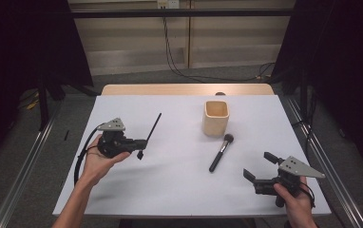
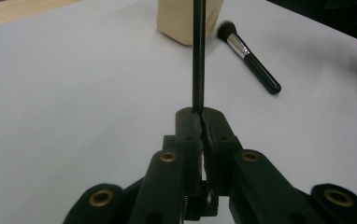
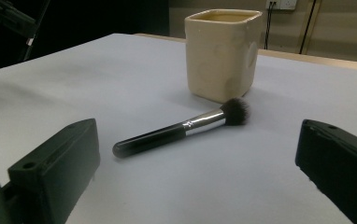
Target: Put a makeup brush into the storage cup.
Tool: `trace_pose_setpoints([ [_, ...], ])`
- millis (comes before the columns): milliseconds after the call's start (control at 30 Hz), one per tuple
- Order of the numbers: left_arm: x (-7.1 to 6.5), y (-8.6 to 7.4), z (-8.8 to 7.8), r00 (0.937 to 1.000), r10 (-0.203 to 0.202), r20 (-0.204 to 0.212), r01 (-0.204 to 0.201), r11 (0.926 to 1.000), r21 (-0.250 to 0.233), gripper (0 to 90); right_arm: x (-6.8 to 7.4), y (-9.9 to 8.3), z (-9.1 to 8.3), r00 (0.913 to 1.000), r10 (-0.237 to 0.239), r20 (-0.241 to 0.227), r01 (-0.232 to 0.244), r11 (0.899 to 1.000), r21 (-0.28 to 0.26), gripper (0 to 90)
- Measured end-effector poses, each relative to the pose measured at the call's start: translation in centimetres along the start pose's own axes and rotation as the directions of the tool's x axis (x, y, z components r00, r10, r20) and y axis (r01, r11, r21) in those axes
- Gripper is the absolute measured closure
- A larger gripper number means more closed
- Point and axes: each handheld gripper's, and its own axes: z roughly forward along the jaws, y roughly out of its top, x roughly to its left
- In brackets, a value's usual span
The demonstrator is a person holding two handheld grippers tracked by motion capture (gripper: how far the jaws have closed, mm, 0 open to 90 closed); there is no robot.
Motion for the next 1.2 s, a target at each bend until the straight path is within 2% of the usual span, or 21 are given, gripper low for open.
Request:
trace_pose_setpoints([
  [133,-0.7,0.0,0.4,0.9997,0.013,0.019,-0.013,0.9999,0.009,85.8,0.1,0.0,0.1,0.9999,-0.007,-0.007,0.007,1.000,0.002,0.0],
  [400,-1.9,0.1,1.7,0.9975,0.044,0.054,-0.047,0.9972,0.058,85.8,0.4,0.1,0.7,0.9989,-0.021,-0.042,0.022,1.000,0.009,0.0],
  [533,-2.7,0.5,2.2,0.9949,0.057,0.083,-0.062,0.9961,0.063,85.8,0.6,0.3,0.9,0.9975,-0.023,-0.066,0.024,1.000,0.005,0.0],
  [633,-3.3,0.7,2.5,0.9919,0.066,0.109,-0.076,0.9931,0.090,85.9,0.8,0.5,1.2,0.9952,-0.036,-0.091,0.036,0.999,0.006,0.0],
  [800,-4.3,0.9,3.1,0.9858,0.084,0.145,-0.102,0.9876,0.120,85.9,1.5,1.3,1.9,0.9884,-0.053,-0.142,0.053,0.999,-0.004,0.0],
  [967,-5.2,1.3,3.7,0.9789,0.103,0.176,-0.128,0.9820,0.139,85.9,2.1,1.9,2.6,0.9760,-0.073,-0.205,0.075,0.997,0.001,0.0],
  [1033,-5.6,1.4,3.9,0.9763,0.110,0.186,-0.139,0.9795,0.146,85.8,2.4,2.1,2.9,0.9737,-0.075,-0.215,0.077,0.997,0.002,0.0],
  [1100,-5.9,1.6,4.0,0.9767,0.127,0.173,-0.152,0.9783,0.141,85.8,2.6,2.4,3.1,0.9718,-0.075,-0.224,0.078,0.997,0.005,0.0],
  [1200,-6.3,1.8,4.2,0.9741,0.134,0.182,-0.162,0.9754,0.149,85.8,2.8,2.7,3.4,0.9659,-0.074,-0.248,0.080,0.997,0.014,0.0],
])
